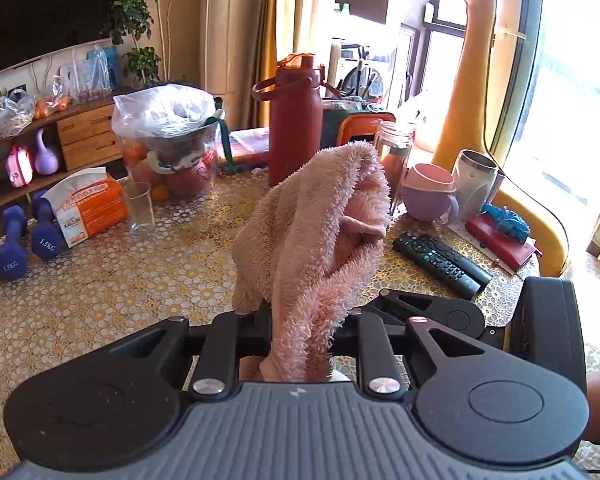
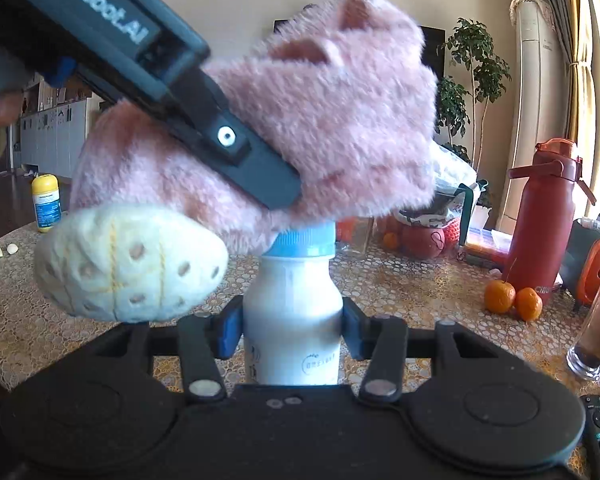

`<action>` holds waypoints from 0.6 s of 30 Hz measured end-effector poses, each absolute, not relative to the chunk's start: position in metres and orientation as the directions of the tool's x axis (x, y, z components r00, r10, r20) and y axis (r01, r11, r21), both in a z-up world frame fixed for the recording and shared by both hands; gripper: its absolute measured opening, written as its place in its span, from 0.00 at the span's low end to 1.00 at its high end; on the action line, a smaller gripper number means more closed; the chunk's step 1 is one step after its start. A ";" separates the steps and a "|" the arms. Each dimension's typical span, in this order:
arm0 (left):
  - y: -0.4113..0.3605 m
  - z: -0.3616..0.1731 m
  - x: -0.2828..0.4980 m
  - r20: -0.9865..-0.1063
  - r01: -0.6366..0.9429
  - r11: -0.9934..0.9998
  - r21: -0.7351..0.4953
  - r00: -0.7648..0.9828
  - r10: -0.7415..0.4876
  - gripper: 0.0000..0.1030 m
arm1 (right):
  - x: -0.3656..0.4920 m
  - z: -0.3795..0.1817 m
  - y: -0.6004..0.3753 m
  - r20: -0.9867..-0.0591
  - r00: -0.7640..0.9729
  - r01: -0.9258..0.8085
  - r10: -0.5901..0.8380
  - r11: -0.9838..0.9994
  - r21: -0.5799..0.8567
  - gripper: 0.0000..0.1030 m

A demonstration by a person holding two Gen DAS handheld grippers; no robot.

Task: Organize objects
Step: 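Rub the bottle against the towel held by the left gripper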

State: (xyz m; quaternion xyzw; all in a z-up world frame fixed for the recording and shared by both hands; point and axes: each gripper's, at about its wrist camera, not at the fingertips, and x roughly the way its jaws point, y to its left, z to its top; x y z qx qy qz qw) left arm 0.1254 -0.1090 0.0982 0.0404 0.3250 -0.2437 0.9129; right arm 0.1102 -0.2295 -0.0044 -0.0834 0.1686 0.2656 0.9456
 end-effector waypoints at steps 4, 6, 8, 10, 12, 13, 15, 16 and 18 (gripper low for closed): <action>-0.114 0.099 0.125 -0.611 0.474 0.874 -0.105 0.663 -0.433 0.20 | 0.110 -0.003 -0.247 -0.366 0.793 -0.526 0.487 0.851 -0.007 0.48; -0.112 0.098 0.124 -0.611 0.462 0.879 -0.118 0.664 -0.431 0.20 | 0.107 -0.003 -0.251 -0.367 0.787 -0.535 0.496 0.845 -0.007 0.48; -0.109 0.097 0.126 -0.616 0.446 0.886 -0.127 0.665 -0.423 0.20 | 0.102 -0.004 -0.252 -0.366 0.783 -0.545 0.502 0.838 -0.018 0.48; -0.106 0.096 0.127 -0.615 0.437 0.886 -0.154 0.660 -0.432 0.20 | 0.099 -0.005 -0.253 -0.367 0.782 -0.551 0.503 0.834 -0.031 0.48; -0.103 0.095 0.128 -0.614 0.419 0.894 -0.158 0.667 -0.421 0.20 | 0.100 -0.004 -0.253 -0.371 0.780 -0.552 0.504 0.833 -0.029 0.48; -0.101 0.095 0.128 -0.614 0.411 0.896 -0.168 0.668 -0.421 0.20 | 0.100 -0.004 -0.253 -0.375 0.778 -0.552 0.504 0.833 -0.025 0.48; -0.097 0.094 0.128 -0.613 0.401 0.897 -0.184 0.667 -0.424 0.20 | 0.098 -0.002 -0.253 -0.390 0.772 -0.552 0.502 0.833 -0.022 0.48; -0.095 0.093 0.128 -0.613 0.398 0.899 -0.183 0.669 -0.421 0.20 | 0.098 -0.001 -0.253 -0.396 0.770 -0.552 0.500 0.834 -0.021 0.48; -0.094 0.091 0.128 -0.623 0.380 0.909 -0.169 0.673 -0.398 0.20 | 0.096 0.001 -0.252 -0.414 0.765 -0.550 0.494 0.835 -0.020 0.48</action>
